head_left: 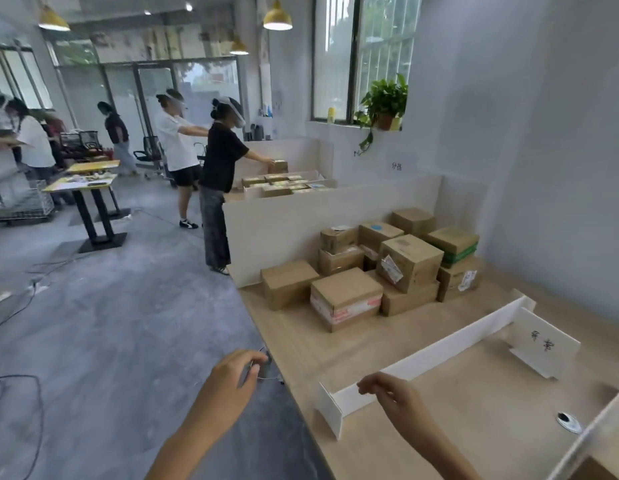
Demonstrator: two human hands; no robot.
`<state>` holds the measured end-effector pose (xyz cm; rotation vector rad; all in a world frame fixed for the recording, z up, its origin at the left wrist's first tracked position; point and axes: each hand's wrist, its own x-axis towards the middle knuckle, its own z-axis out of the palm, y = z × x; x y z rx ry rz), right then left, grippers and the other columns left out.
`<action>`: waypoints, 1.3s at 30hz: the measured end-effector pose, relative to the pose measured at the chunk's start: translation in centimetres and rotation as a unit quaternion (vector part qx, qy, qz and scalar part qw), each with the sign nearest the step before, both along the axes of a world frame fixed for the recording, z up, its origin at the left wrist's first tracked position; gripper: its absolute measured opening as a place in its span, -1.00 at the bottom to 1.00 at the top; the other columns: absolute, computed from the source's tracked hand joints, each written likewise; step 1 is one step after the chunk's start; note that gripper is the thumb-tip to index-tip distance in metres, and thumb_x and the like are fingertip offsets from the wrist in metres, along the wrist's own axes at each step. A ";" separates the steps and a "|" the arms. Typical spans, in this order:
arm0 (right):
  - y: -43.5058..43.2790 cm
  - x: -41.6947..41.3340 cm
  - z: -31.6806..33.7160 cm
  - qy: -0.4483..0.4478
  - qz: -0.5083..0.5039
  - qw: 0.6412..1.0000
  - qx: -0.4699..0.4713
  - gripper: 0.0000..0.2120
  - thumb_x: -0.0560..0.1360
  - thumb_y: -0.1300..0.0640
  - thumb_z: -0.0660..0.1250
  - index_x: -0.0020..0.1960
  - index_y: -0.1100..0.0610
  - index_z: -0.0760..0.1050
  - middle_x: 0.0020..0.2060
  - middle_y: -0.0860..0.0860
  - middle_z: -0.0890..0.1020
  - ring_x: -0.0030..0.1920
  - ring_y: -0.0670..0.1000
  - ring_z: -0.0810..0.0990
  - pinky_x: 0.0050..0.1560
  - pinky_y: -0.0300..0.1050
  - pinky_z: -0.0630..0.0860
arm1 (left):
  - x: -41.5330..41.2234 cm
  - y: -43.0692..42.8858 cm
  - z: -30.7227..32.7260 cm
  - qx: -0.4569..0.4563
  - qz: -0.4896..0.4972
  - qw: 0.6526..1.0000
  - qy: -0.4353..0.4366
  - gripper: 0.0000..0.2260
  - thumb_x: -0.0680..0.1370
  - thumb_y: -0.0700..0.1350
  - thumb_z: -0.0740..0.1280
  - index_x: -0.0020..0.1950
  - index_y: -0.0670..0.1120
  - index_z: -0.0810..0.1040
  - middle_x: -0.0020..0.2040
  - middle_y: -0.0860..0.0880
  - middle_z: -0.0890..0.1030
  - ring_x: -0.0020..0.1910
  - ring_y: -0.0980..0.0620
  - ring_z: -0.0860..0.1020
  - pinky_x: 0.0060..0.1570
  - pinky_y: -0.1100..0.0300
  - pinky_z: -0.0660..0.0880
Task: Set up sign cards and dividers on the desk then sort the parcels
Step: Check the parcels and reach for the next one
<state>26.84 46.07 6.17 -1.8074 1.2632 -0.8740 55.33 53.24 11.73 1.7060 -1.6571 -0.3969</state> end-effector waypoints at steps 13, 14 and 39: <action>-21.4 5.4 0.9 -0.074 -0.080 0.994 -0.010 -0.53 0.53 0.40 0.17 -0.21 -0.12 0.61 -0.19 -0.09 0.68 -0.12 -0.08 0.65 0.01 -0.07 0.56 | 5.8 -23.2 2.1 0.006 -0.052 0.999 0.000 -0.81 0.58 -0.18 0.22 0.05 0.07 0.56 0.02 0.20 0.53 0.01 0.37 0.46 -0.03 0.62 0.29; -22.5 5.8 1.4 -0.079 -0.082 0.993 -0.016 -0.51 0.53 0.42 0.17 -0.20 -0.14 0.62 -0.18 -0.08 0.69 -0.13 -0.08 0.65 -0.01 -0.11 0.57 | 6.2 -24.6 1.7 0.008 -0.053 0.999 0.000 -0.81 0.58 -0.18 0.22 0.06 0.06 0.56 0.03 0.19 0.53 0.02 0.35 0.45 -0.01 0.61 0.28; -66.3 19.7 -0.2 -0.102 -0.329 0.879 0.330 -0.53 0.62 -0.06 0.07 0.45 0.13 0.23 0.34 0.18 0.40 0.29 0.21 0.44 0.34 0.11 0.38 | 5.4 -76.6 -9.2 0.231 -0.150 0.945 0.174 -0.51 0.53 -0.35 0.10 0.45 -0.10 0.26 0.37 -0.04 0.39 0.41 -0.02 0.32 0.33 0.23 0.27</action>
